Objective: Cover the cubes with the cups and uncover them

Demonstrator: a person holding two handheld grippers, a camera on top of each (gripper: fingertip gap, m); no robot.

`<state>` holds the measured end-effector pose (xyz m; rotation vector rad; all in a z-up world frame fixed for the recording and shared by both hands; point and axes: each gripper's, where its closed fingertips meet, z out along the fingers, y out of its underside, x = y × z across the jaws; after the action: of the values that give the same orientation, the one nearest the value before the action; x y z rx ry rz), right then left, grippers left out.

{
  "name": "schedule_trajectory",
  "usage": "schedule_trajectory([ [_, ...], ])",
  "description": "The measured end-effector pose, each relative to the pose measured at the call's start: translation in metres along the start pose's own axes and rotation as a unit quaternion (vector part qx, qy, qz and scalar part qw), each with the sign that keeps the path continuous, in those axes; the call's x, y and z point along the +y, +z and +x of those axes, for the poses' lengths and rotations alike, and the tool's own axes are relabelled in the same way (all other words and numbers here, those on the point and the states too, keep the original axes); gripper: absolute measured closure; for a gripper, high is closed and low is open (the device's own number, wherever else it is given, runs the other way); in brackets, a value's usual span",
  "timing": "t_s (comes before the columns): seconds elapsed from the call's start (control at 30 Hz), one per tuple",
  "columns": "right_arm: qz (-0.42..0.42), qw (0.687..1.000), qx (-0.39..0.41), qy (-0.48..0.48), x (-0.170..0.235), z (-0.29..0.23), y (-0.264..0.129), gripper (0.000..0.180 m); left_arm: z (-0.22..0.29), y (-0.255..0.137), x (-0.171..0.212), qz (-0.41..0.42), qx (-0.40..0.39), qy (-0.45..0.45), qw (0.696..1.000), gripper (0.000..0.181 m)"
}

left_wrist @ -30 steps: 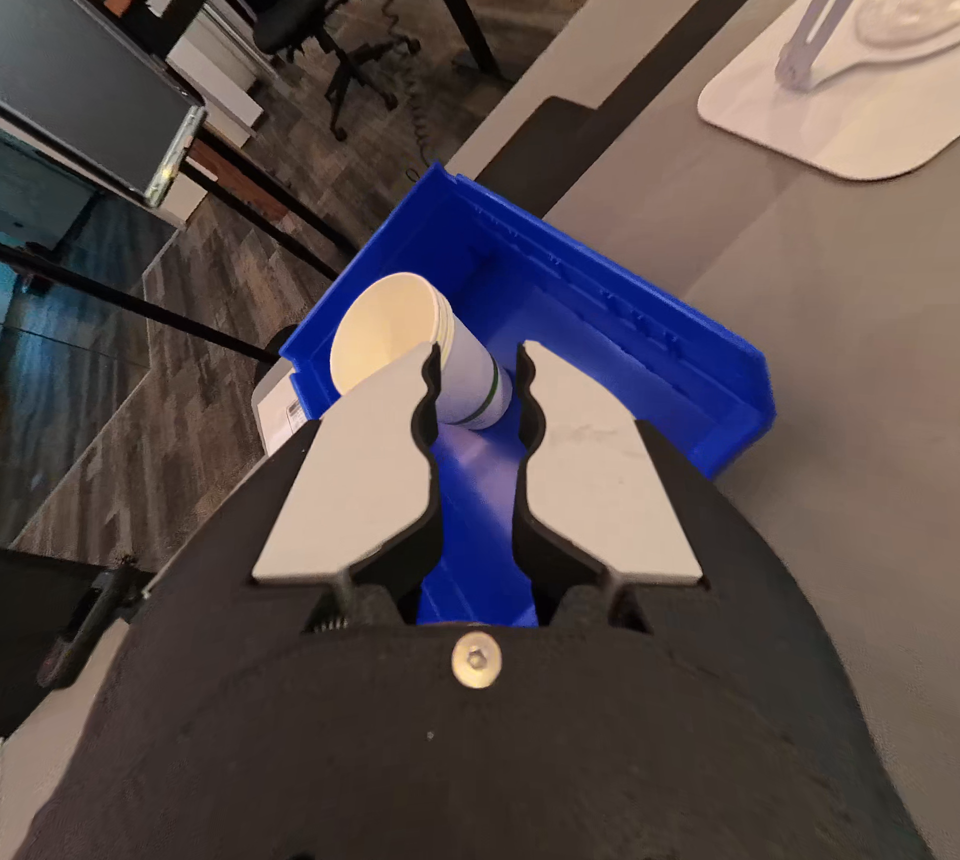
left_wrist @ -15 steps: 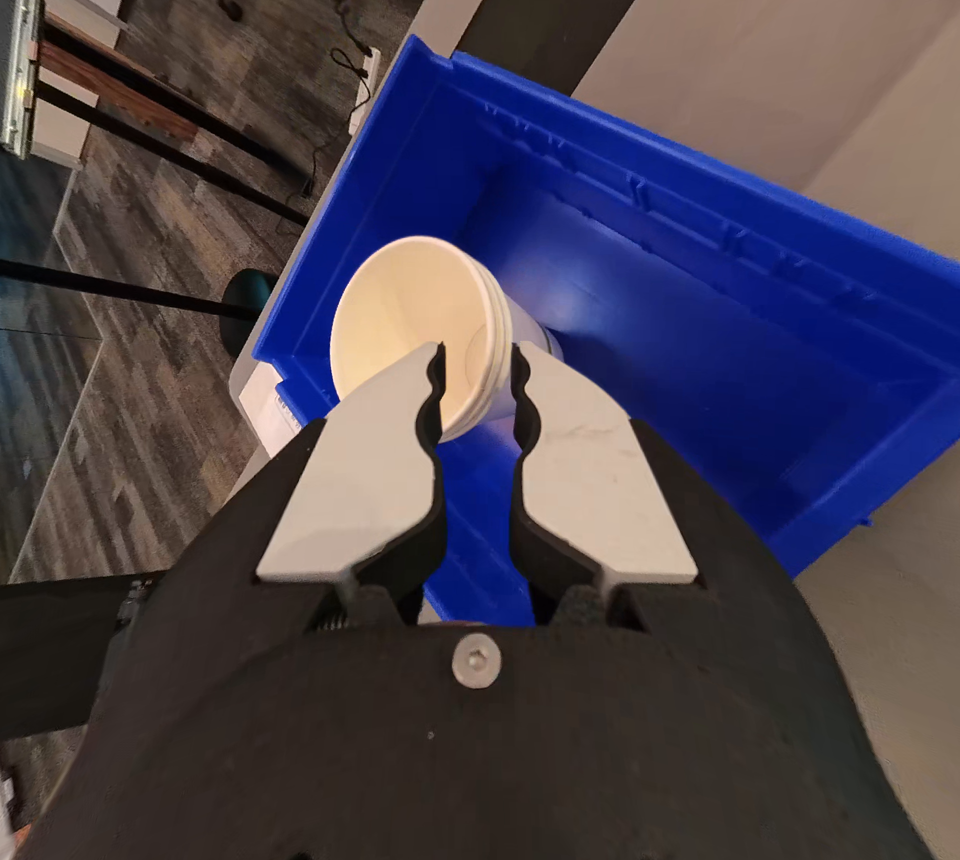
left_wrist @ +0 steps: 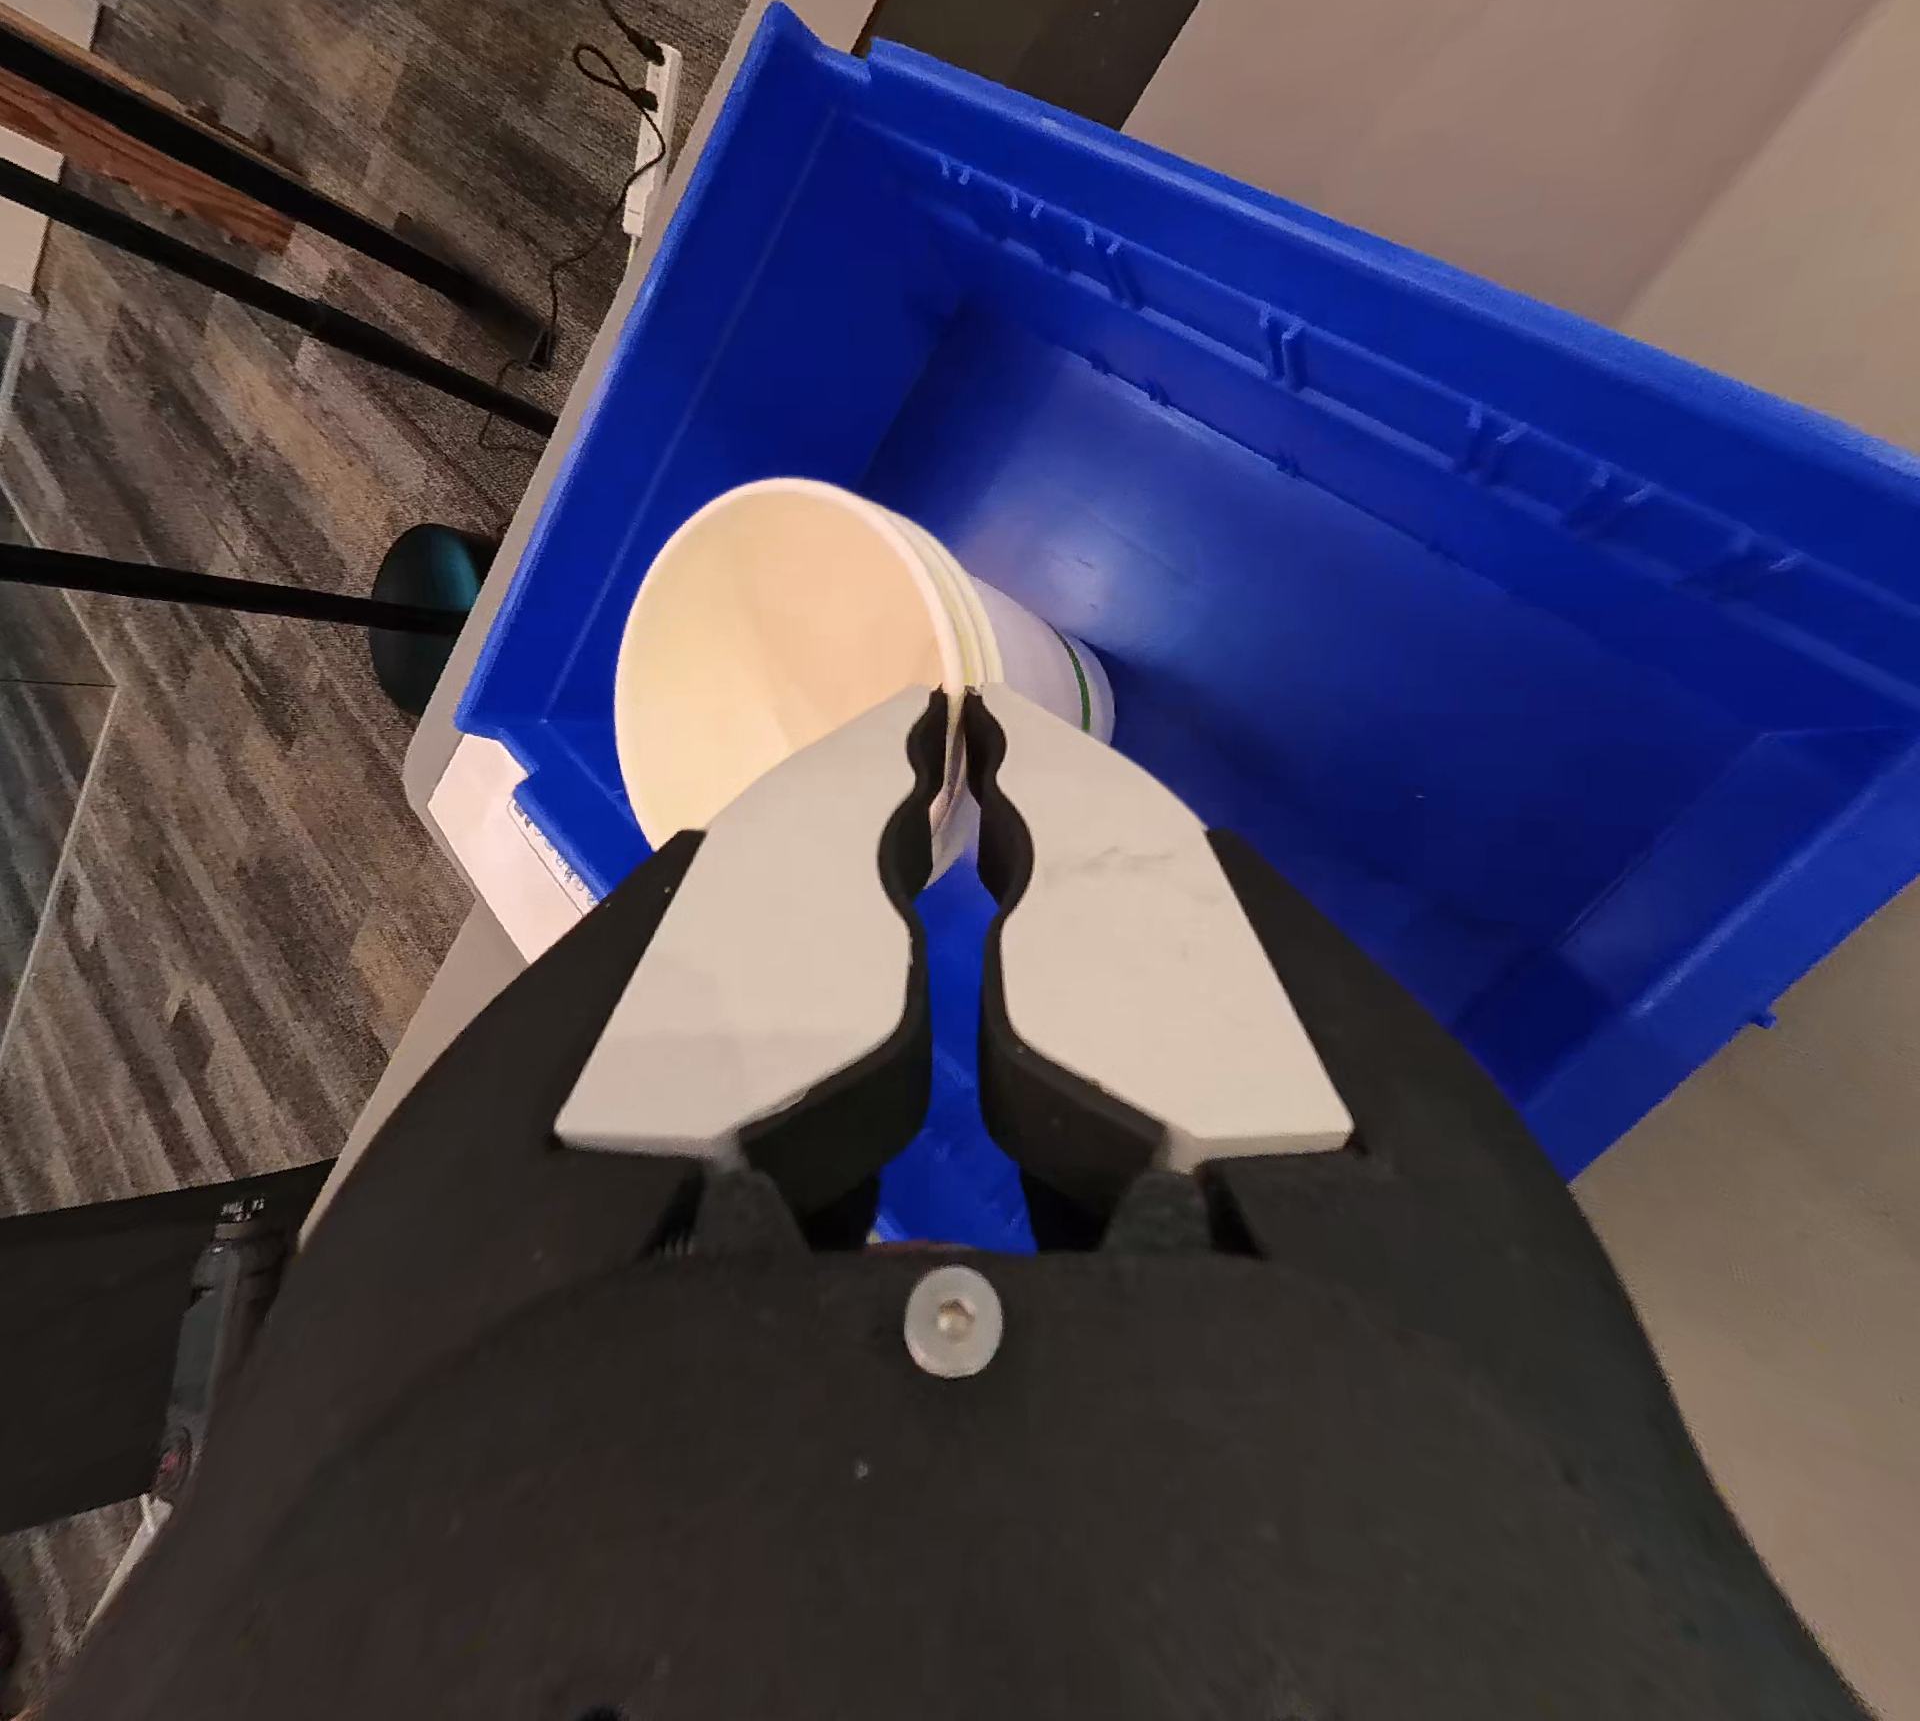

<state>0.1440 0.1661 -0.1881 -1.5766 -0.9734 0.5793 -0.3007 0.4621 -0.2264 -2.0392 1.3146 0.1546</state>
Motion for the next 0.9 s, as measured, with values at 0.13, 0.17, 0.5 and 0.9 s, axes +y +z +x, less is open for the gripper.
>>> schedule_trajectory([
  [0.13, 0.0, 1.0, 0.0, 0.002, 0.002, 0.001, 0.0, 0.18, -0.004, -0.008, -0.006, 0.011, -0.008, -0.005, 1.0, 0.177],
  [0.17, -0.001, 1.0, -0.001, 0.003, 0.003, 0.001, 0.0, 0.18, -0.006, -0.011, -0.009, 0.018, -0.013, -0.005, 1.0, 0.177],
  [0.5, 0.002, 1.0, -0.003, 0.004, 0.004, 0.002, 0.001, 0.18, -0.014, -0.035, -0.032, 0.045, -0.064, 0.024, 0.997, 0.178],
  [0.9, 0.033, 0.999, 0.007, -0.001, -0.013, 0.002, -0.003, 0.179, -0.021, -0.096, -0.077, 0.109, -0.135, 0.043, 0.984, 0.178],
])
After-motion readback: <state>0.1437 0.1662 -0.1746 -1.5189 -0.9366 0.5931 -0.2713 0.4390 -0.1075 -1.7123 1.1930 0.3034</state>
